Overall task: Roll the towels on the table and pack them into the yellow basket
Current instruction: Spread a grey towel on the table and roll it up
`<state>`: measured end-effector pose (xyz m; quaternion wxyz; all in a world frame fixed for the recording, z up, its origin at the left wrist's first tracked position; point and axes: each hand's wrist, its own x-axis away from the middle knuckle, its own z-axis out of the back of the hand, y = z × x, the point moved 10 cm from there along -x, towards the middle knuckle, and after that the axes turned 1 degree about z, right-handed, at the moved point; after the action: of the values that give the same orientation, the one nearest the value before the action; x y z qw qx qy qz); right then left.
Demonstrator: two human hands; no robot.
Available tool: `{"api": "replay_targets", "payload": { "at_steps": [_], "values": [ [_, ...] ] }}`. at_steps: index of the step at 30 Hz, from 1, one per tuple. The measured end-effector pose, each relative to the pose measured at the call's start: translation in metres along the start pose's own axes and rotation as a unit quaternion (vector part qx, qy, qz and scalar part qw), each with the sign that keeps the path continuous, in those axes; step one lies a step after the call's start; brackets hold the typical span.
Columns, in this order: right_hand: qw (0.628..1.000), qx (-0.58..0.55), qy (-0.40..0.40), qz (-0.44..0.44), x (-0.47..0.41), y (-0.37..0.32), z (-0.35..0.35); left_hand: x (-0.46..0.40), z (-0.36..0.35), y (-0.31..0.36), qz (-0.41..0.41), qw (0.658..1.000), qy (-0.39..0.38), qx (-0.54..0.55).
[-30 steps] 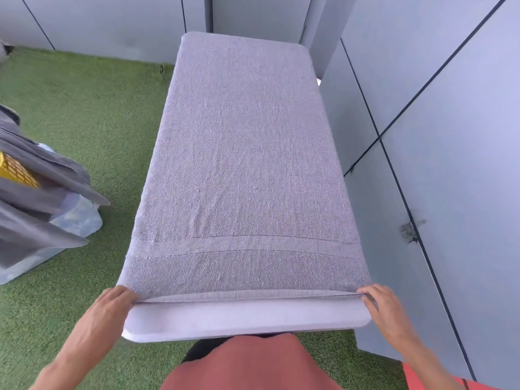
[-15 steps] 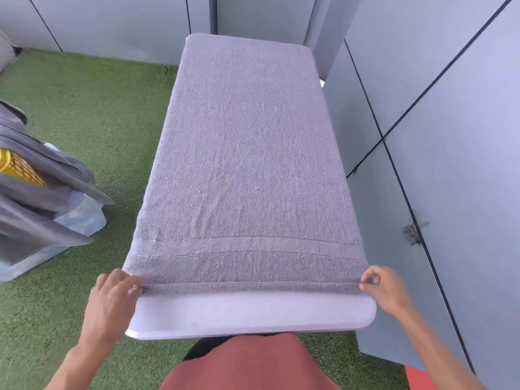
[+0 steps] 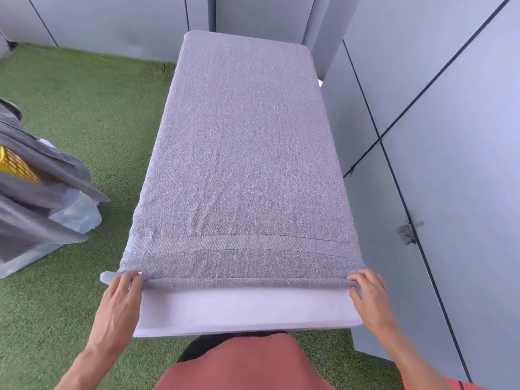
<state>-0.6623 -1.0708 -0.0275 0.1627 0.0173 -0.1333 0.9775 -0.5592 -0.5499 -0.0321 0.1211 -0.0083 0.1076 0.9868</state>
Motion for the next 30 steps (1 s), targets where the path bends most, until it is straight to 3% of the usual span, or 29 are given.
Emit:
{"api": "replay_targets", "payload": {
  "at_steps": [4,9,12,14,16,20,23,30],
  "values": [
    [1.0,0.015,-0.024,0.007,0.003,0.006,-0.002,-0.002,-0.001,-0.011,0.0,0.998,-0.031,0.047],
    [0.976,-0.049,-0.206,-0.05,-0.011,0.024,-0.009,-0.026,-0.011,-0.037,0.074,0.971,-0.181,0.138],
    [0.958,-0.106,-0.246,-0.099,-0.03,0.025,-0.005,-0.045,-0.009,-0.041,0.114,0.949,-0.203,0.212],
    [0.955,-0.131,-0.233,-0.125,-0.036,0.026,-0.005,-0.051,-0.006,-0.045,0.145,0.939,-0.191,0.246],
    [0.967,-0.143,-0.162,-0.134,-0.038,0.029,0.004,-0.05,-0.001,-0.047,0.159,0.945,-0.166,0.235],
    [0.992,-0.084,-0.025,-0.086,-0.018,0.017,0.014,-0.033,0.02,-0.03,0.107,0.99,-0.052,0.074],
    [0.997,-0.058,0.012,-0.054,0.008,0.002,0.006,-0.012,0.008,-0.003,0.035,0.999,-0.032,0.025],
    [0.999,-0.004,0.013,-0.042,0.012,0.001,0.001,-0.001,-0.004,-0.004,0.038,0.999,-0.019,0.032]
  ]
}}
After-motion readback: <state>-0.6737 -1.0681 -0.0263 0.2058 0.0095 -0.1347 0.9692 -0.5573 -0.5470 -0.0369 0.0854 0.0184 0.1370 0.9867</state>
